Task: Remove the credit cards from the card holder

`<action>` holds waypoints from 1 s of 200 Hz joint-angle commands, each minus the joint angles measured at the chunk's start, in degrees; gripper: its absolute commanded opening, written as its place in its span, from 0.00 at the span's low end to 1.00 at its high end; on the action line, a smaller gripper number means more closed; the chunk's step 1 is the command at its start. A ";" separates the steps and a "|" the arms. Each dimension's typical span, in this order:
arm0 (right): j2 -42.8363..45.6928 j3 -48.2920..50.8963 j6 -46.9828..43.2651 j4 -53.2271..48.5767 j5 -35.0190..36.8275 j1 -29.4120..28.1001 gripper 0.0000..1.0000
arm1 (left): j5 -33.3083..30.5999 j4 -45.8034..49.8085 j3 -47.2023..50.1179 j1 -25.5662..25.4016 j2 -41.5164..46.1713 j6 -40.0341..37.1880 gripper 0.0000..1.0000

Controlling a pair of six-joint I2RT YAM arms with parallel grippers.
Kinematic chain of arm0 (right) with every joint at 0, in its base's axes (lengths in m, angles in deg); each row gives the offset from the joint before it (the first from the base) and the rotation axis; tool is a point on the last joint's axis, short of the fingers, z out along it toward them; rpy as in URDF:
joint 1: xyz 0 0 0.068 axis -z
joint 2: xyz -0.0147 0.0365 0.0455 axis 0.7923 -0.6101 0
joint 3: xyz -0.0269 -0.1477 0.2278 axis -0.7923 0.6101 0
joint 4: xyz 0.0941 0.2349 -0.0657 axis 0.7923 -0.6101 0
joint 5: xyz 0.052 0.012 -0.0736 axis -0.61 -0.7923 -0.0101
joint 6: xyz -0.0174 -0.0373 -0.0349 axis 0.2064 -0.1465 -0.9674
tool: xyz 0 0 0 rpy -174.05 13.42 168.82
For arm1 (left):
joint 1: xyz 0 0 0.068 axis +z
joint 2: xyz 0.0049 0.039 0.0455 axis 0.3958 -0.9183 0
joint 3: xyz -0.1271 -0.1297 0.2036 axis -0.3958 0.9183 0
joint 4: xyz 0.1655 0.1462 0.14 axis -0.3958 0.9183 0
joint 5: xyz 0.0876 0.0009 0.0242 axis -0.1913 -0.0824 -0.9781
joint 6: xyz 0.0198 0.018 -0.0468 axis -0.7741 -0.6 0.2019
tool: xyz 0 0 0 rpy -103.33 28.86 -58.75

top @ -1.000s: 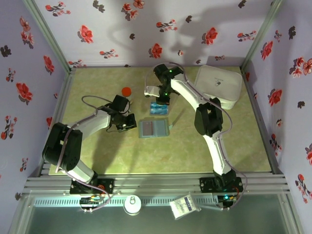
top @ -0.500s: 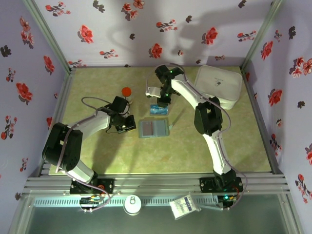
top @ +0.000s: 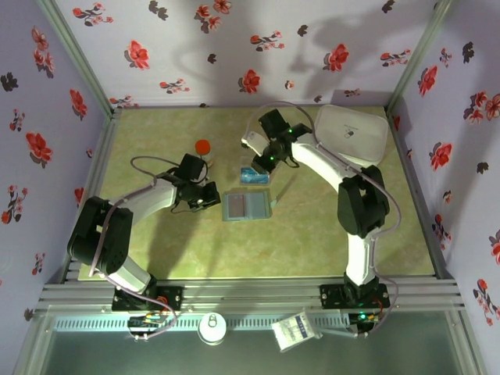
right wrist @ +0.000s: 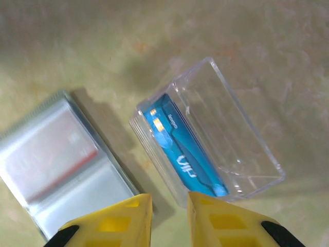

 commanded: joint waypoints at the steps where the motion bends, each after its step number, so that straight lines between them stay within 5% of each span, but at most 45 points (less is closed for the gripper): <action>1: 4.39 7.18 18.24 12.33 -1.75 -1.85 0.26 | 2.05 -3.22 1.00 0.23 -0.74 1.99 0.07; 82: 11.53 26.52 51.38 31.35 -2.33 -3.55 0.20 | 3.56 -5.49 1.08 -0.96 -4.38 2.42 0.05; 200: 9.89 31.18 59.67 33.71 -5.14 -7.20 0.19 | 2.33 -4.08 -0.97 -2.11 -8.89 1.64 0.03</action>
